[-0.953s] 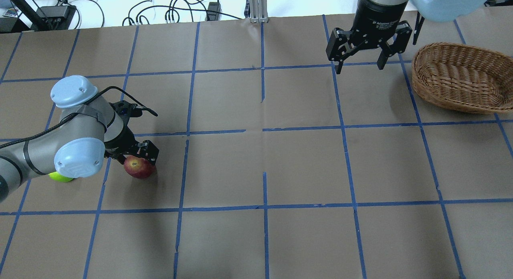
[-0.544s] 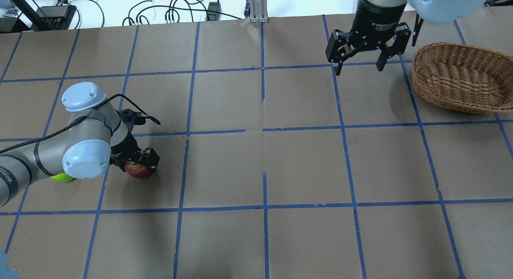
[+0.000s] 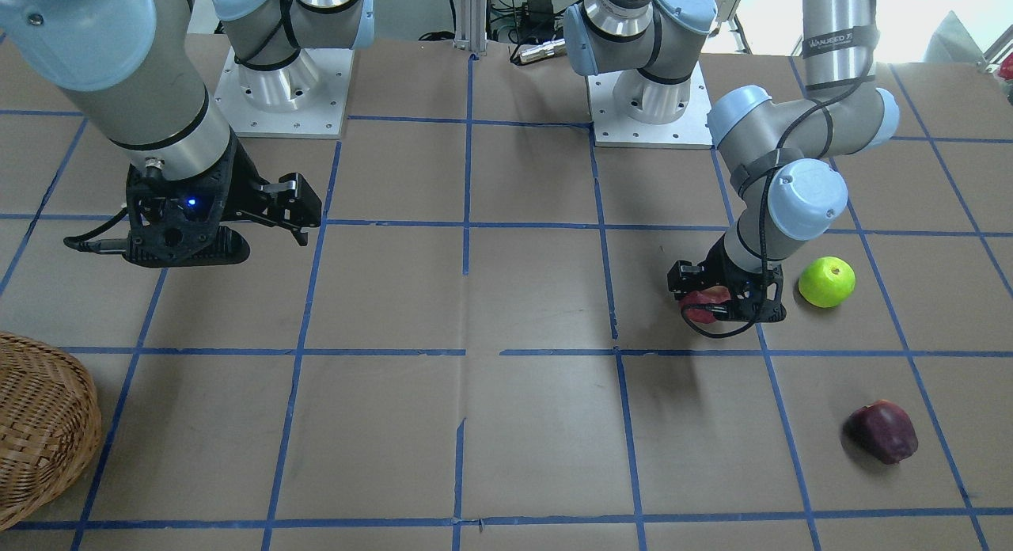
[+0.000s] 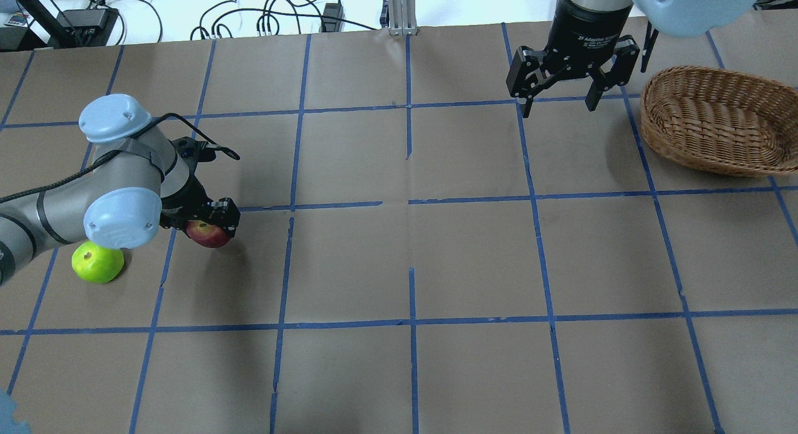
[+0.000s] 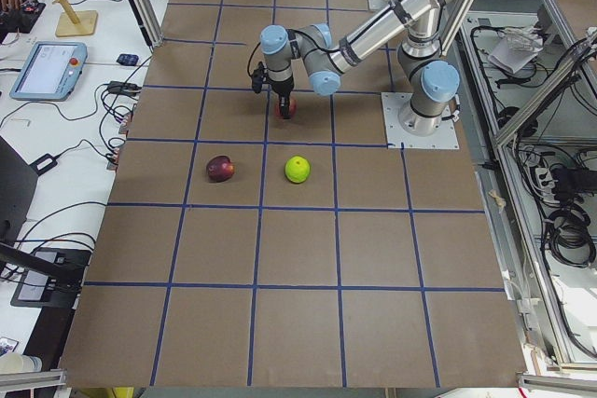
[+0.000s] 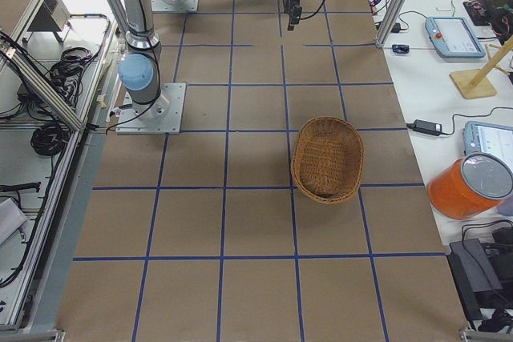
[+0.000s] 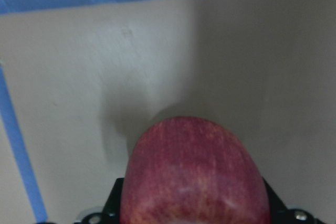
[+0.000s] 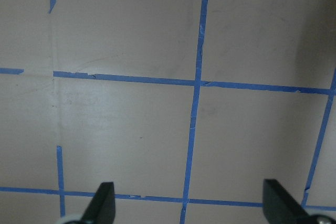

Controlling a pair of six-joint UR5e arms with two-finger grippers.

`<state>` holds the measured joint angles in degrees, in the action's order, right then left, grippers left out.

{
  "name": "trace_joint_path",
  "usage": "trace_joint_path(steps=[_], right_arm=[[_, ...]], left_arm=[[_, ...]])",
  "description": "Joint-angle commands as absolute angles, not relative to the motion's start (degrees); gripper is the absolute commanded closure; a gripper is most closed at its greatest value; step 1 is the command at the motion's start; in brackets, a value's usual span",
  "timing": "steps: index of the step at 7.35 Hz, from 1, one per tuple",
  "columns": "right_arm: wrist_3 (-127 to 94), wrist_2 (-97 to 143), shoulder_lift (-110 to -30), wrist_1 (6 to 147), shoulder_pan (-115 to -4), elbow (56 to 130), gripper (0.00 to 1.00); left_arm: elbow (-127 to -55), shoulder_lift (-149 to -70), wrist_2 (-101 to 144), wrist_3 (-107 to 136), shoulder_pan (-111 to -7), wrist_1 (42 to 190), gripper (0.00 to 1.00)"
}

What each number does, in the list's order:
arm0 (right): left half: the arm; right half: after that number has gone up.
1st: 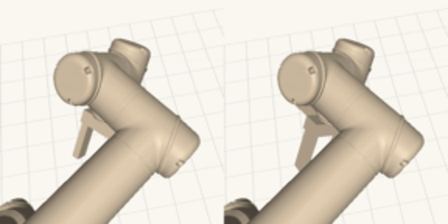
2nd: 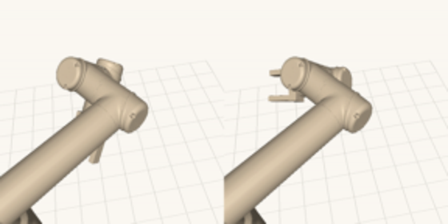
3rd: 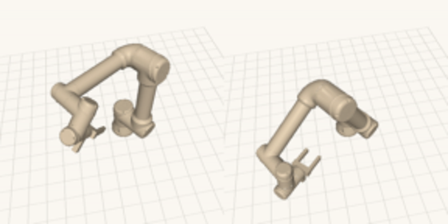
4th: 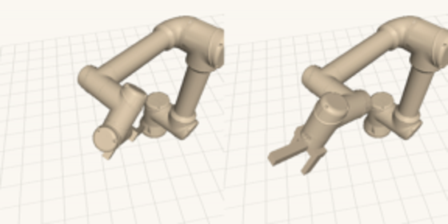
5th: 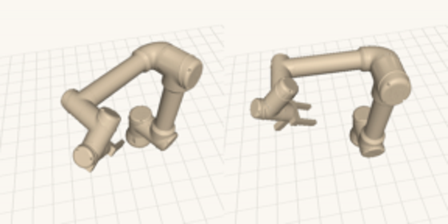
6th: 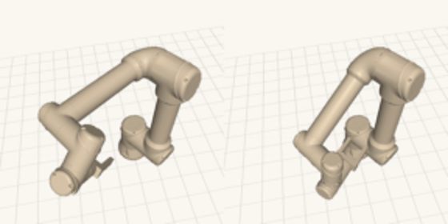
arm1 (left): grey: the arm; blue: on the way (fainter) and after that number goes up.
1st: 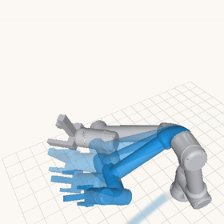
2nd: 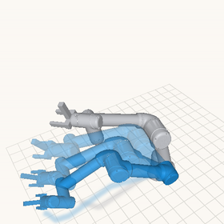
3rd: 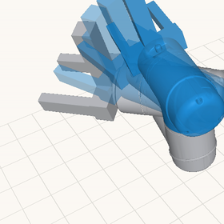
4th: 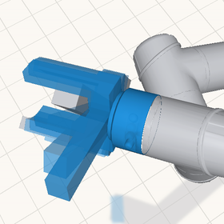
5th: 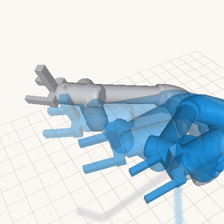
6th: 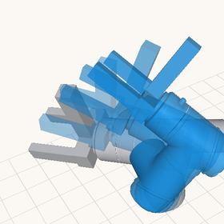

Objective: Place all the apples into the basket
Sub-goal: 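Carry the red apple with the left gripper to the table center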

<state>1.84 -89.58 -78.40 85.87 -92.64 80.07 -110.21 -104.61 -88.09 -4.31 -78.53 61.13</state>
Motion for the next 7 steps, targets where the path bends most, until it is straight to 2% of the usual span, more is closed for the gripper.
trace_joint_path(steps=[1,4,7], right_arm=[[1.8,-89.6,-78.4,85.9,-92.6,80.1,0.00],[1.9,-89.6,-78.4,85.9,-92.6,80.1,0.00],[1.9,-89.6,-78.4,85.9,-92.5,80.1,0.00]], left_arm=[[-103.5,-107.4,-86.0,13.7,-88.3,63.4,0.85],[-93.7,-116.3,-81.1,28.3,-101.4,62.7,0.85],[-91.8,-121.9,-81.1,38.6,-107.6,57.5,0.83]])
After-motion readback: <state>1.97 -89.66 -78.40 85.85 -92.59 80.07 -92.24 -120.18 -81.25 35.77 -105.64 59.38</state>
